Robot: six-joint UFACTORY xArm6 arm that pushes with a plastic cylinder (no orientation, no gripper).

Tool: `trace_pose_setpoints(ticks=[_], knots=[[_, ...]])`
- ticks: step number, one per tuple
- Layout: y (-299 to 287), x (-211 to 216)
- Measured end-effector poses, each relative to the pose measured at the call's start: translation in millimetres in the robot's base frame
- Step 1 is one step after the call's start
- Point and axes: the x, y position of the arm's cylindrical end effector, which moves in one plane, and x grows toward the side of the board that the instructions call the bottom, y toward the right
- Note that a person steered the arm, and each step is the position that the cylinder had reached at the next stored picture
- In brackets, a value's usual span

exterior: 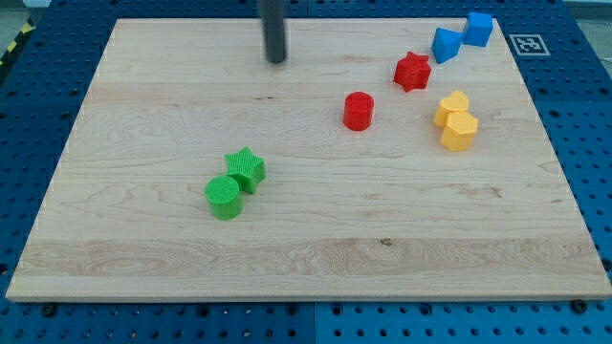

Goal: Slide the red circle towards green blocks

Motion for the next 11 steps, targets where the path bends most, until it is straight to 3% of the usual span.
trace_pose_setpoints(ticks=[1, 2, 3, 5, 9, 11], knots=[[66, 43], [81, 96], [79, 114], [148, 124], [29, 159], [27, 107]])
